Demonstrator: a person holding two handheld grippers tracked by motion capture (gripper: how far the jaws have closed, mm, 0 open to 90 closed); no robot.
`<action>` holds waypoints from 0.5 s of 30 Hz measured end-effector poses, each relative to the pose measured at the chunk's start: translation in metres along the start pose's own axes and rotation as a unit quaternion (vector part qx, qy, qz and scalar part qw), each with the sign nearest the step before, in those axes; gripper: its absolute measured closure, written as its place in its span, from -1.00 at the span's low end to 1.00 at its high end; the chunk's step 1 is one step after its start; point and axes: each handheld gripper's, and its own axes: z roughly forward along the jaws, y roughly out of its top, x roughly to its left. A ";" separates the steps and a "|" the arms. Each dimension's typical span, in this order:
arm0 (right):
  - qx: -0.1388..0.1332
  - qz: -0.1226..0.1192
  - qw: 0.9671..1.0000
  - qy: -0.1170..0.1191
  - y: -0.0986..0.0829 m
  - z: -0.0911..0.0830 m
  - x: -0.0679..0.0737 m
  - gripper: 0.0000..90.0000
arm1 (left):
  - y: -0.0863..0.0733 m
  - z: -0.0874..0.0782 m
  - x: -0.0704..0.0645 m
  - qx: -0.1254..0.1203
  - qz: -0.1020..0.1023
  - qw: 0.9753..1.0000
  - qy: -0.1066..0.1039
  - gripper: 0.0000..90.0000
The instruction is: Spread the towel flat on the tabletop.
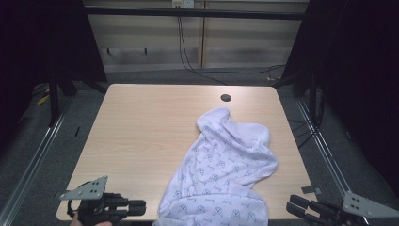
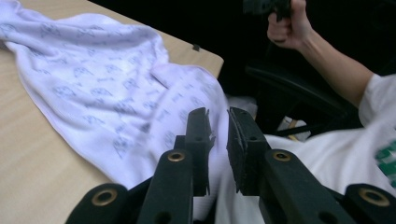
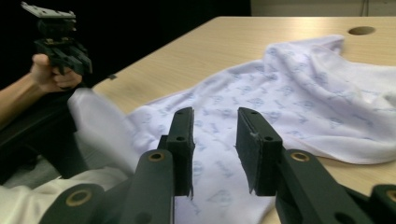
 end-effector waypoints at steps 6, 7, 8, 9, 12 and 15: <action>0.086 -0.017 0.996 -0.010 -0.012 0.065 -0.025 0.42 | 0.020 0.047 0.055 0.064 -0.012 0.997 0.047 0.73; 0.101 -0.017 0.995 -0.007 -0.013 0.079 -0.029 0.40 | 0.021 0.056 0.067 0.063 -0.031 0.996 0.048 0.76; 0.117 -0.020 0.993 -0.004 -0.014 0.093 -0.033 0.36 | 0.022 0.066 0.077 0.073 -0.036 0.995 0.050 0.78; 0.134 -0.022 0.991 0.003 -0.014 0.107 -0.036 0.35 | 0.024 0.078 0.085 0.089 -0.028 0.994 0.062 0.78; 0.175 -0.039 0.984 0.005 -0.012 0.143 -0.043 0.30 | 0.023 0.110 0.108 0.116 -0.035 0.990 0.067 0.78; 0.200 -0.041 0.979 0.011 -0.013 0.167 -0.050 0.28 | 0.017 0.138 0.115 0.162 -0.023 0.984 0.077 0.78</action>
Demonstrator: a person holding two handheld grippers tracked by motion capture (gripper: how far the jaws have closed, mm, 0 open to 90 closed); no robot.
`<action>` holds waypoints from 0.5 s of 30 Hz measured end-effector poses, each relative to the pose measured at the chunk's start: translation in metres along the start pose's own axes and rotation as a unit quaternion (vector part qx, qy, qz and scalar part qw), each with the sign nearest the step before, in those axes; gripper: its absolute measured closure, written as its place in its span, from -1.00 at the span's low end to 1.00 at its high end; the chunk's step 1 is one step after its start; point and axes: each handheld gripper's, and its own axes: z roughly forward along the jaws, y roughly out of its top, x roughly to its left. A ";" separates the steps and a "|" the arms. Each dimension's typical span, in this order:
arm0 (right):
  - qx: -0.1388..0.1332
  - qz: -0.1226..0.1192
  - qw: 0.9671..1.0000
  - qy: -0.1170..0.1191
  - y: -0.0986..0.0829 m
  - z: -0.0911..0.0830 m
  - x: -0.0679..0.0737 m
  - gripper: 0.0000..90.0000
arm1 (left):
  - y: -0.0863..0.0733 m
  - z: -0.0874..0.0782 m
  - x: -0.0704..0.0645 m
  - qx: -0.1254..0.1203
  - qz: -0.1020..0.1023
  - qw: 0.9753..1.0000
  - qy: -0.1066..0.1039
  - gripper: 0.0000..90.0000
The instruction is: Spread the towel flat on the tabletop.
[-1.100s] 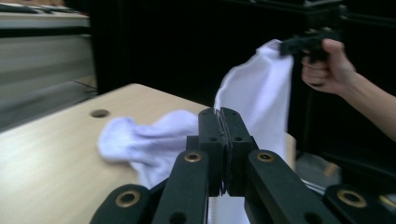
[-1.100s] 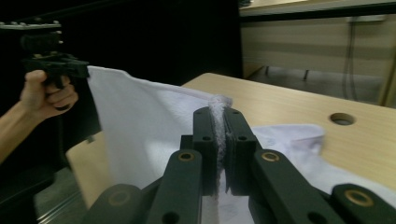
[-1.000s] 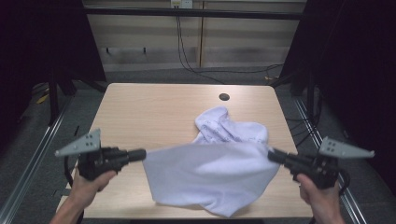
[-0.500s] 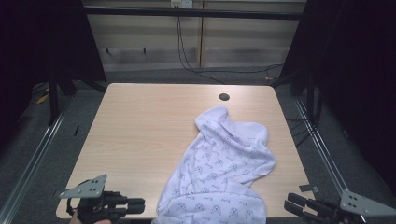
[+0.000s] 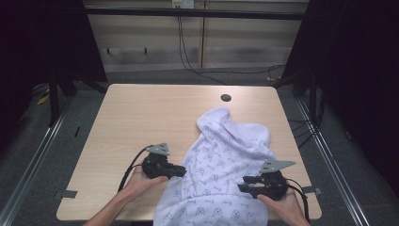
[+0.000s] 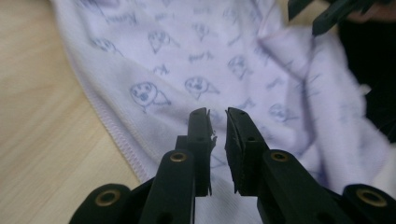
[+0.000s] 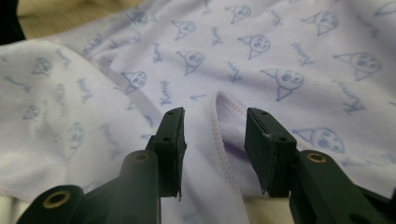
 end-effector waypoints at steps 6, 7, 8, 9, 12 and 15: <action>0.001 -0.023 1.000 -0.007 -0.003 0.001 0.010 0.97 | -0.013 0.001 0.000 0.030 0.005 0.999 0.035 0.99; -0.008 -0.023 1.000 -0.008 -0.004 -0.005 0.011 0.98 | -0.017 -0.003 0.000 0.031 0.000 0.999 0.035 0.99; -0.016 -0.020 1.000 -0.014 -0.006 -0.015 0.012 0.98 | -0.022 -0.009 -0.001 0.030 0.000 0.999 0.041 1.00; -0.029 -0.012 0.999 -0.019 -0.011 -0.026 0.013 0.98 | -0.025 -0.013 -0.003 0.030 -0.002 0.999 0.045 1.00; -0.040 0.003 0.998 -0.038 -0.026 -0.052 0.016 0.98 | -0.038 -0.028 -0.008 0.031 -0.009 0.998 0.058 1.00; -0.059 0.017 0.996 -0.068 -0.044 -0.079 0.017 0.98 | -0.051 -0.042 -0.016 0.038 -0.020 0.997 0.060 1.00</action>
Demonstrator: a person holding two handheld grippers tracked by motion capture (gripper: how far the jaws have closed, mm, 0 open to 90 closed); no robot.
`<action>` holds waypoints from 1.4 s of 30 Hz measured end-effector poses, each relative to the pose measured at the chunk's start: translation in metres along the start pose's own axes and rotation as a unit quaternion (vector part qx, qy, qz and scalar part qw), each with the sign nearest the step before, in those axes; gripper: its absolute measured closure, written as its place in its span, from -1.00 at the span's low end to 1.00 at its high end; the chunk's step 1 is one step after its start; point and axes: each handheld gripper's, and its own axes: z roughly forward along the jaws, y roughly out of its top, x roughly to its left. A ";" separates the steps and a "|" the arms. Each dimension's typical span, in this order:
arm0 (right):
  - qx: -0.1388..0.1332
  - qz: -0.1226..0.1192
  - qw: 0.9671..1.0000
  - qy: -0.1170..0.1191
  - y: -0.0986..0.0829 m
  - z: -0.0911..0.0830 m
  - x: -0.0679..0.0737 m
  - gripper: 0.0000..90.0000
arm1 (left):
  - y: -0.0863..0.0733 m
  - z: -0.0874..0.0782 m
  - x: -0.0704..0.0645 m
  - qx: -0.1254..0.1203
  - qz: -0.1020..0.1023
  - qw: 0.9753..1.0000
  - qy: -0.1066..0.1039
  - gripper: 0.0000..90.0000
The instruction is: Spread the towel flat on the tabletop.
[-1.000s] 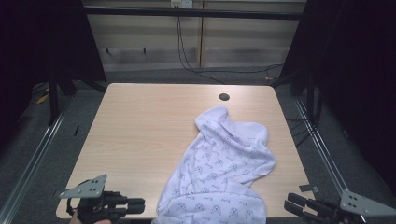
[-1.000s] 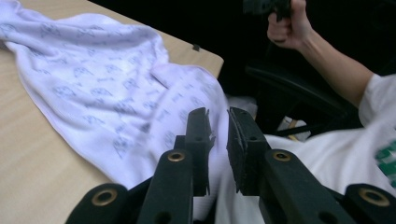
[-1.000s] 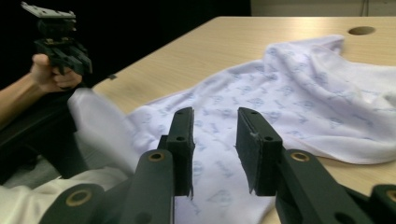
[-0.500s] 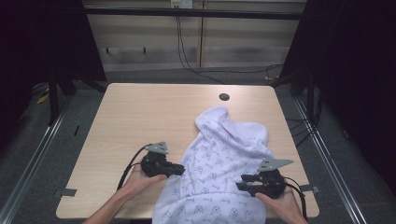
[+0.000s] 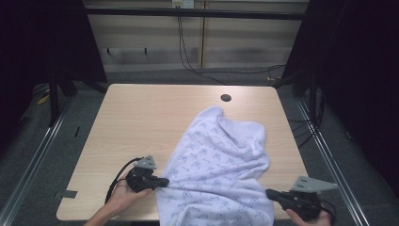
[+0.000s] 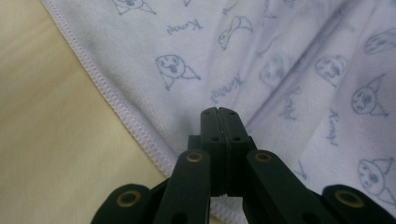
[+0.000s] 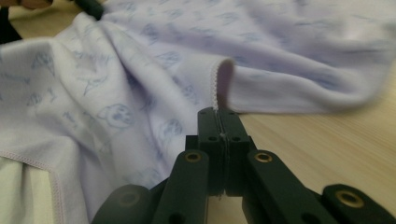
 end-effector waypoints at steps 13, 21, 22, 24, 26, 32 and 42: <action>0.059 -0.018 0.996 0.059 -0.011 -0.013 0.035 0.59 | -0.016 -0.021 -0.019 -0.016 -0.005 0.998 -0.054 0.76; 0.064 0.002 0.997 0.039 0.015 0.043 -0.016 0.51 | 0.033 0.017 0.040 -0.049 -0.022 0.998 0.026 0.78; 0.058 0.011 0.997 0.039 0.018 0.056 -0.024 0.50 | 0.031 0.022 0.042 -0.038 -0.031 0.999 0.024 0.80; 0.068 0.008 0.997 0.031 0.026 0.074 -0.032 0.50 | 0.030 0.020 0.037 -0.031 -0.020 0.999 0.028 0.87; 0.067 0.001 0.997 0.028 0.033 0.083 -0.035 0.50 | 0.025 0.015 0.031 -0.019 -0.010 0.999 0.040 0.95; 0.085 -0.011 0.996 0.028 0.048 0.104 -0.037 0.47 | 0.001 -0.001 0.013 -0.015 -0.034 0.999 0.009 0.95; 0.110 -0.049 0.993 -0.004 0.053 0.127 -0.034 0.77 | 0.008 -0.010 0.025 -0.061 -0.038 0.997 0.031 0.54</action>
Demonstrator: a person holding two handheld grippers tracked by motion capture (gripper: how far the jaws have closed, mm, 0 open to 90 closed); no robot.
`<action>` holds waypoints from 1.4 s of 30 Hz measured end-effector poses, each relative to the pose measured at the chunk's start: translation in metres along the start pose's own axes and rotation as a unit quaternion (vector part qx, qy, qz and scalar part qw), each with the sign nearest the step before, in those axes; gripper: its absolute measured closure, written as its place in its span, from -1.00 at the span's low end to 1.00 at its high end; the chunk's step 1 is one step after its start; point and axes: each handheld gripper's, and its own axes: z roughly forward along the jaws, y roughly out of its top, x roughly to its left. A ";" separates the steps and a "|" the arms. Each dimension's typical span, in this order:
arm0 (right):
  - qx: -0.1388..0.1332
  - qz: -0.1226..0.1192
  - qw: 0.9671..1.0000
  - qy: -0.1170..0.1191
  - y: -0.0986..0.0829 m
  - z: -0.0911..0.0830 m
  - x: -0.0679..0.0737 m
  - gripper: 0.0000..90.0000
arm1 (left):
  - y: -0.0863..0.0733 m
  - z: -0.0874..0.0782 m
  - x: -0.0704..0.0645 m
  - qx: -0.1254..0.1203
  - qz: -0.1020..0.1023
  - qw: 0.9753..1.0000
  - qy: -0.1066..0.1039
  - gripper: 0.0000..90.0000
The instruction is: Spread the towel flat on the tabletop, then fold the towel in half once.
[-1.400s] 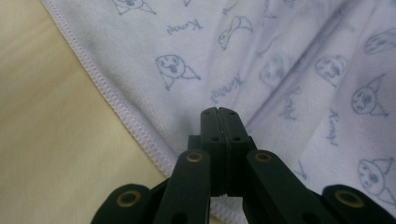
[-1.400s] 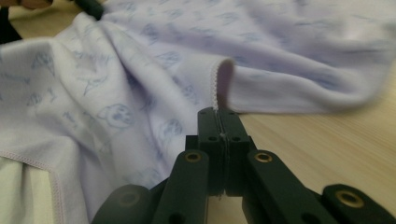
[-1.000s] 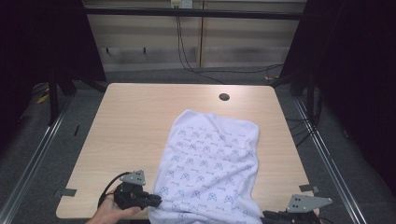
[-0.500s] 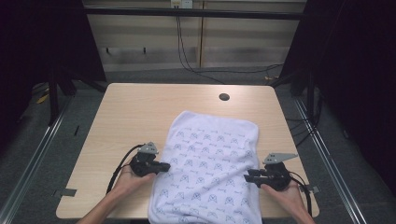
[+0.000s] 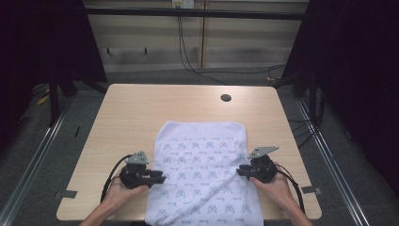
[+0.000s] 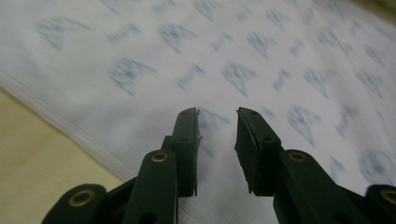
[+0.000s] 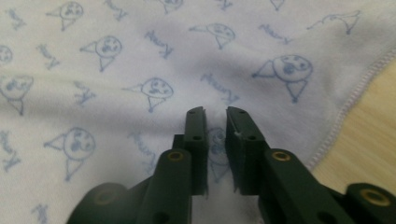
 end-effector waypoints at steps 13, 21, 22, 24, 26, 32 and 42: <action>-0.004 0.012 1.000 0.015 -0.029 -0.023 0.002 0.98 | 0.018 0.033 0.006 0.021 0.038 0.998 0.035 0.81; -0.002 0.017 0.999 0.043 -0.034 -0.025 0.012 0.98 | 0.000 0.014 -0.002 0.031 0.028 0.999 0.015 0.96; 0.000 0.017 0.999 0.044 -0.035 -0.026 0.015 0.98 | -0.002 0.012 -0.004 0.036 0.031 0.999 0.011 0.96; 0.001 0.014 0.998 0.053 -0.038 -0.029 0.019 0.98 | -0.007 0.008 -0.010 0.037 0.025 0.999 0.001 0.95; 0.003 0.015 0.998 0.062 -0.042 -0.031 0.023 0.98 | -0.012 0.005 -0.014 0.042 0.017 0.999 -0.011 0.95; 0.016 -0.010 0.997 0.073 -0.050 -0.039 0.045 0.83 | -0.023 -0.008 -0.027 0.043 0.020 0.998 -0.028 0.83; -0.068 0.020 0.997 0.032 -0.016 -0.032 0.007 0.58 | 0.014 -0.020 0.009 -0.066 -0.007 0.997 0.036 0.37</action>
